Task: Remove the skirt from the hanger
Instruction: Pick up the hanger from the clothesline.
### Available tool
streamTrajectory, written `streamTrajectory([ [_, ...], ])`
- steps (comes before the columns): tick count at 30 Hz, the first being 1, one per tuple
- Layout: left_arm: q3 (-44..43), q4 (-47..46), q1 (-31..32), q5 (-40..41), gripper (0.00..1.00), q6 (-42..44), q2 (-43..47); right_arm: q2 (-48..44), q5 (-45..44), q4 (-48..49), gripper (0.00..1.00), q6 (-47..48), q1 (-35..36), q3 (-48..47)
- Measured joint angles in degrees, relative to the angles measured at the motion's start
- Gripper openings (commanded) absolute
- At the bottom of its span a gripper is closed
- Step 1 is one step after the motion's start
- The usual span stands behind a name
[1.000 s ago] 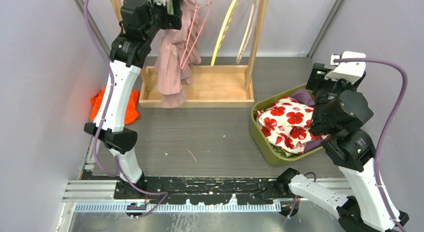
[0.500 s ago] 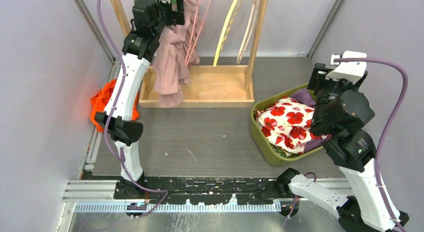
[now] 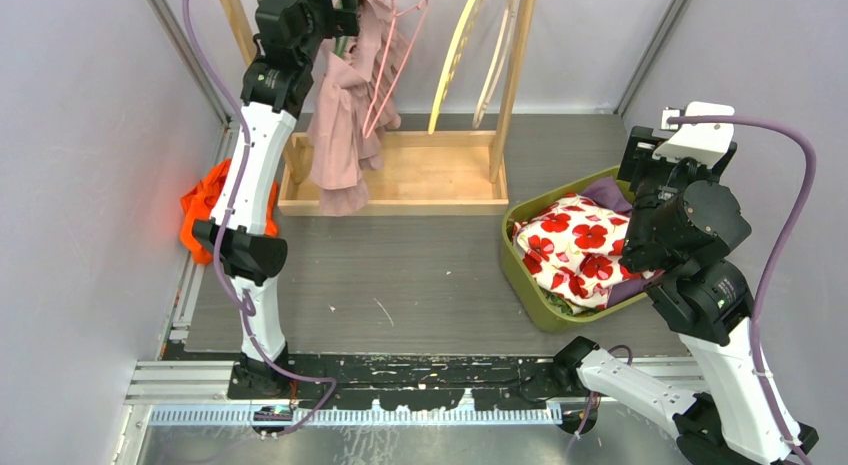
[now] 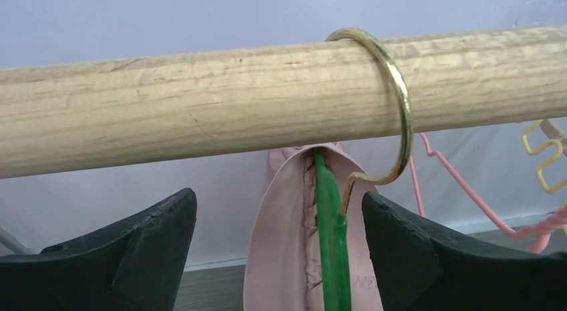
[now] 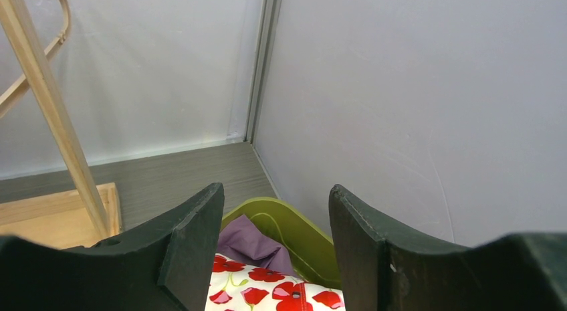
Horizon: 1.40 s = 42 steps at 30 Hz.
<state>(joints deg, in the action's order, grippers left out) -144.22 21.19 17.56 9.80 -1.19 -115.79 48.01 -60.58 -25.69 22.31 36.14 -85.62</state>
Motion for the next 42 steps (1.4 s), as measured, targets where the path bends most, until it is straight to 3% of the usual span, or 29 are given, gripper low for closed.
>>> streamTrajectory([
  [5, 0.0, 0.0, -0.6, -0.9, 0.62, -0.4, -0.6, 0.0, 0.0, 0.0, 0.63, 0.0, 0.0, -0.1],
  [8, 0.0, 0.0, -0.8, -2.2, 0.28, -0.9, -1.1, 0.0, 0.0, 0.0, 0.63, 0.0, 0.0, -0.1],
  [11, 0.3, 0.3, -0.8, -3.7, 0.01, -1.6, -1.1, 0.0, 0.0, 0.0, 0.63, 0.0, 0.0, -0.1],
  [28, 0.6, 0.6, -2.3, -10.5, 0.0, -6.5, 0.2, -1.9, -0.4, 0.4, 0.63, -0.3, 0.0, 3.1],
  [42, 2.2, 1.4, -2.3, -12.6, 0.0, -8.4, 9.0, -1.9, -0.2, 0.8, 0.63, -1.3, 0.0, 4.1],
])
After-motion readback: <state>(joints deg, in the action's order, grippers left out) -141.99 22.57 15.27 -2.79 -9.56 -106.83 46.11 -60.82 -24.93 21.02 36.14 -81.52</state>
